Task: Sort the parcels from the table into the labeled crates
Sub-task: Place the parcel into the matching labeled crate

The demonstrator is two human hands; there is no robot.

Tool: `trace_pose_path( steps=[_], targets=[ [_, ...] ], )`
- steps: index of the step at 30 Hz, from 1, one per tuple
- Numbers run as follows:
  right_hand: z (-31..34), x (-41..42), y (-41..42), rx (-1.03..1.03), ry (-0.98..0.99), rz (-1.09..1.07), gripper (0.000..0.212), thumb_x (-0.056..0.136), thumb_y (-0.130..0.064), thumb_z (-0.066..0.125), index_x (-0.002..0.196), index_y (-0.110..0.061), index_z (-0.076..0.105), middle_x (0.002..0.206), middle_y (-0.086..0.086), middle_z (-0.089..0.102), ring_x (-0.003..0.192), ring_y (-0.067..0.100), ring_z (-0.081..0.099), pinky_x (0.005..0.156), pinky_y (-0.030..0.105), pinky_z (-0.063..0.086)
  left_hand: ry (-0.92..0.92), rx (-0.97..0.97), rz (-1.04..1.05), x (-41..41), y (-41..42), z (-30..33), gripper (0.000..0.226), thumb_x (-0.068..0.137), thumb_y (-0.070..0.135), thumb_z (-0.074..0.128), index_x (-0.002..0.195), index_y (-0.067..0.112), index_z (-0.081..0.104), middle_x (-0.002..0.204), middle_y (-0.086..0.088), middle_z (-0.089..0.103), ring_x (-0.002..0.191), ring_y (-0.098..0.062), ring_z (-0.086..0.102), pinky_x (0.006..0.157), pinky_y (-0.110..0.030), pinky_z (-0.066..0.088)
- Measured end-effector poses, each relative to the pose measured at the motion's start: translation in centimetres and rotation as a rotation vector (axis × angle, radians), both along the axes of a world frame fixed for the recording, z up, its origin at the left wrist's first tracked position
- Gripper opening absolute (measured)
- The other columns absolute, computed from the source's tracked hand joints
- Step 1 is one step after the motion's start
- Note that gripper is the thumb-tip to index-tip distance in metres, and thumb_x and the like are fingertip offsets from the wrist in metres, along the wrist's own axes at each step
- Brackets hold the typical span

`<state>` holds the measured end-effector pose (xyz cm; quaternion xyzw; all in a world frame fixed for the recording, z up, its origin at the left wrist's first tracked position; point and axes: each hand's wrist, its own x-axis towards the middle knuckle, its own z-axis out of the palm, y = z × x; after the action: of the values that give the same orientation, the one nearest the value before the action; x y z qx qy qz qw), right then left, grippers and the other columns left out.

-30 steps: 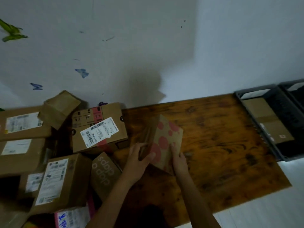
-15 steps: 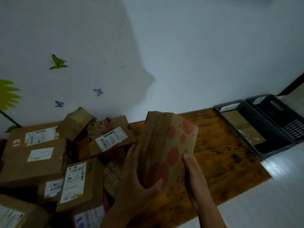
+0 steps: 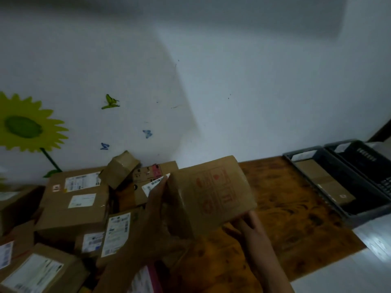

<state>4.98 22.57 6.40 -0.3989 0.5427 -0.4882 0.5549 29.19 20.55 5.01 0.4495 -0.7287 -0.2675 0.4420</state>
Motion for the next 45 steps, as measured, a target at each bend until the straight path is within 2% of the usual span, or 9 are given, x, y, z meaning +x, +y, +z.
trace_pose_path(
  steps=[5,11,18,24,27,31,35,40,45],
  targets=[
    [1.4,-0.3,1.0,0.059,-0.373,-0.027,0.079,0.068,-0.056,0.082,0.136,-0.02,0.062,0.137,0.009,0.063,0.124,0.031,0.062,0.099,0.073,0.044,-0.176,-0.314,0.071,1.7,-0.7,0.0,0.116,0.073,0.071,0.073,0.152,0.007,0.017,0.15,-0.024,0.033,0.14,-0.039,0.038,0.112,-0.04,0.042],
    [4.5,-0.8,1.0,0.088,-0.369,0.07,0.059,0.079,-0.07,0.057,0.113,-0.027,0.077,0.125,0.014,0.071,0.112,0.033,0.069,0.093,0.051,0.054,-0.421,-0.71,-0.035,2.8,-1.4,2.1,0.098,0.081,0.061,0.071,0.153,0.02,0.018,0.149,-0.023,0.027,0.152,-0.039,0.014,0.126,-0.047,0.013],
    [6.9,-0.8,1.3,0.084,-0.381,0.285,0.103,0.023,-0.049,0.102,0.114,-0.011,0.072,0.111,0.022,0.074,0.092,0.033,0.076,0.063,0.035,0.062,-0.547,-0.867,-0.077,3.6,-1.4,2.2,0.056,0.089,0.049,0.064,0.13,0.018,0.043,0.141,-0.019,0.037,0.15,-0.034,0.019,0.116,-0.063,0.026],
    [5.5,-0.2,1.1,-0.013,-0.296,0.292,0.102,0.049,-0.039,0.093,0.14,-0.018,0.053,0.124,0.018,0.07,0.107,0.034,0.071,0.074,0.036,0.061,-0.496,-0.293,0.219,4.9,-0.6,1.7,0.098,0.072,0.041,0.083,0.153,0.027,0.03,0.162,-0.015,0.019,0.141,-0.042,0.035,0.097,-0.066,0.048],
    [5.9,-1.5,-0.8,-0.007,-0.069,0.392,0.086,0.062,-0.032,0.08,0.144,-0.035,0.051,0.129,0.01,0.069,0.114,0.035,0.068,0.085,0.048,0.059,-0.252,0.002,0.232,5.9,-0.6,4.1,0.094,0.074,0.081,0.056,0.152,0.034,0.034,0.166,0.007,0.011,0.15,-0.023,0.023,0.11,-0.056,0.04],
    [8.9,-2.5,-4.7,0.016,0.373,0.811,0.077,0.07,-0.033,0.073,0.143,-0.045,0.051,0.14,-0.004,0.062,0.126,0.022,0.062,0.102,0.051,0.053,-0.696,0.042,-0.046,3.9,-2.4,9.9,0.101,0.066,0.084,0.061,0.151,0.048,0.019,0.163,0.021,0.003,0.147,-0.004,0.001,0.123,-0.05,0.016],
    [12.8,0.4,-8.2,0.108,0.561,1.237,0.074,0.072,-0.03,0.067,0.144,-0.035,0.049,0.143,0.002,0.058,0.126,0.021,0.062,0.093,0.036,0.058,-0.923,0.45,-0.358,1.7,-4.6,14.1,0.097,0.073,0.072,0.071,0.153,0.047,0.022,0.161,0.016,0.024,0.145,-0.01,0.032,0.116,-0.04,0.036],
    [13.5,2.1,-9.8,0.209,0.501,1.397,0.065,0.08,-0.015,0.065,0.142,-0.013,0.044,0.136,0.014,0.058,0.117,0.02,0.065,0.088,0.032,0.058,-0.585,0.867,-0.622,0.5,-4.4,13.3,0.048,0.094,0.016,0.066,0.117,0.048,0.038,0.09,0.018,0.075,0.082,-0.009,0.075,0.065,-0.021,0.059],
    [13.0,0.1,-7.9,-0.075,0.734,0.894,0.053,0.091,-0.043,0.061,0.141,-0.025,0.052,0.132,-0.008,0.061,0.118,0.008,0.062,0.102,0.033,0.052,-0.182,0.839,-0.439,1.9,-3.4,8.2,0.081,0.084,0.033,0.077,0.144,0.052,0.026,0.117,-0.001,0.069,0.098,-0.02,0.074,0.082,-0.038,0.062]
  ],
)
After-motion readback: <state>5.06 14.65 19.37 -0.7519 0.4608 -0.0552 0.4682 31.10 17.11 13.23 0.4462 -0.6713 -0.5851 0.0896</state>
